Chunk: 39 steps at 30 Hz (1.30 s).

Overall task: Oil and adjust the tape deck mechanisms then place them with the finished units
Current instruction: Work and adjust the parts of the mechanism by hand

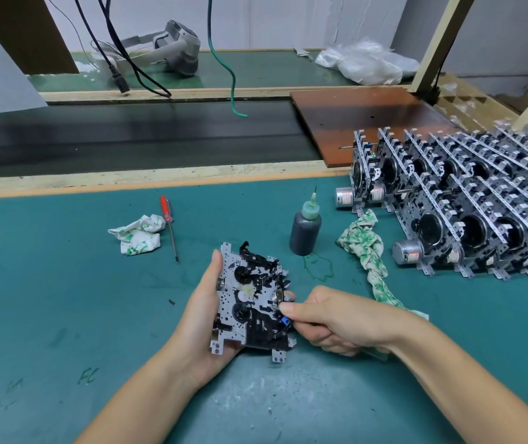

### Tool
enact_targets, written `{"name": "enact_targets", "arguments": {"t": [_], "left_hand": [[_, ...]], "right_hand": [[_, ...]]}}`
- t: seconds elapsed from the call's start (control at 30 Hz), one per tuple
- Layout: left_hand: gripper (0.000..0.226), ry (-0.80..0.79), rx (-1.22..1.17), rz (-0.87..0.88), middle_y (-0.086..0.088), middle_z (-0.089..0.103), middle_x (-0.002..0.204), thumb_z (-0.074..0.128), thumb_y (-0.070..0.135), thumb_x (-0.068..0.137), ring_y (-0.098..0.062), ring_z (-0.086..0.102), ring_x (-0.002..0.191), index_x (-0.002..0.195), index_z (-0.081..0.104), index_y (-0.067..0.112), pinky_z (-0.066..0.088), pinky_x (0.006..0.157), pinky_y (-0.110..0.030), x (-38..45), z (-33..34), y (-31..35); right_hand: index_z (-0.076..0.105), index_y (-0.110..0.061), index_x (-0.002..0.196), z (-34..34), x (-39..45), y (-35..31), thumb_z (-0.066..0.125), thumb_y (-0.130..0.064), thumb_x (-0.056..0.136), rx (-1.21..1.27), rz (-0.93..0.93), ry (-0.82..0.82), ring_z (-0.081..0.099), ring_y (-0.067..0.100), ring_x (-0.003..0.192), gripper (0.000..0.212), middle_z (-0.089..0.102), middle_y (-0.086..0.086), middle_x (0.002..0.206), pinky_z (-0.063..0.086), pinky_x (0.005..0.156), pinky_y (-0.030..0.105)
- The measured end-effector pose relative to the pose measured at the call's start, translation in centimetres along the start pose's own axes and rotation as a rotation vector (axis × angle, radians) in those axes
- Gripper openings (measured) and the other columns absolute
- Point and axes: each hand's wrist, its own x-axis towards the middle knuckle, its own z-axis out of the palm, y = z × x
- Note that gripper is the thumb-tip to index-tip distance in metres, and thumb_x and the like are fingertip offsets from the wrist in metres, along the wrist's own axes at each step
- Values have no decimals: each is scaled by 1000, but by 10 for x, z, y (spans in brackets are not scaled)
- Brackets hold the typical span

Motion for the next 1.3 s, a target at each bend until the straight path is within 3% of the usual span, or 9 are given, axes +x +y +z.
{"name": "enact_targets", "arguments": {"t": [0.33, 0.43, 0.57, 0.67, 0.8, 0.87, 1.03, 1.2, 1.3], "left_hand": [[70, -21, -32, -69, -20, 67, 114, 35, 65, 89, -31, 67, 101, 100, 75, 9, 51, 82, -41, -5, 1, 8], [69, -88, 12, -163, -23, 62, 123, 37, 63, 88, -37, 63, 108, 107, 72, 6, 51, 91, -51, -7, -7, 18], [61, -211, 167, -295, -25, 59, 125, 49, 55, 85, -42, 57, 115, 112, 69, 5, 47, 97, -52, -7, -12, 31], [50, -230, 335, -346, -17, 65, 120, 56, 51, 84, -32, 62, 111, 109, 72, 11, 54, 88, -39, -3, -7, 38], [44, -108, 601, -257, 3, 74, 72, 52, 62, 73, -3, 70, 64, 82, 73, 24, 51, 54, -13, -1, 13, 45], [62, 14, 765, -128, 2, 60, 46, 42, 74, 67, -9, 57, 39, 62, 64, 16, 45, 46, -15, -5, 13, 50], [90, 564, 1783, 358, -1, 56, 54, 3, 94, 56, -18, 55, 57, 58, 54, 20, 36, 53, -28, -43, -7, 32], [86, 439, 1991, 379, 15, 58, 79, 2, 99, 38, -6, 59, 83, 82, 43, 37, 40, 64, -20, -61, -12, -12], [68, 499, 1978, 520, 7, 57, 55, 25, 92, 48, -8, 60, 55, 62, 41, 27, 44, 51, -24, -55, -9, -18]], "right_hand": [[38, -20, 47, 9, -4, 6, 36, -44, 99, -165, -152, 203, 24, 8, 32, 57, 28, -11, 32, 27, 42, 17], [53, -19, 53, 8, -8, 15, 35, -47, 97, -189, -187, 530, 40, 8, 35, 55, 43, -3, 35, 37, 53, 24], [57, -38, 105, -1, -17, 21, 39, -52, 94, -833, -151, 848, 53, 5, 90, 26, 58, -18, 86, 35, 72, 25], [38, -33, 137, 0, -18, 25, 47, -69, 79, -1037, -284, 610, 39, 5, 118, 69, 47, -16, 123, 23, 99, 18], [67, -17, 90, 1, -20, 35, 47, -67, 76, -1227, -504, 727, 60, 16, 90, 56, 64, -7, 93, 33, 96, 27], [65, -16, 79, 2, -21, 40, 47, -68, 77, -1196, -531, 791, 60, 17, 84, 55, 62, -6, 85, 35, 92, 28], [60, -14, 70, 11, -19, 52, 50, -67, 80, -1166, -594, 912, 55, 18, 75, 55, 57, -5, 77, 37, 89, 29], [60, -13, 67, 16, -15, 55, 49, -64, 84, -1166, -623, 971, 54, 19, 71, 54, 57, -4, 74, 40, 85, 33], [59, -12, 66, 18, -12, 56, 51, -61, 84, -1173, -623, 988, 54, 20, 69, 52, 58, -3, 74, 41, 83, 33]]}}
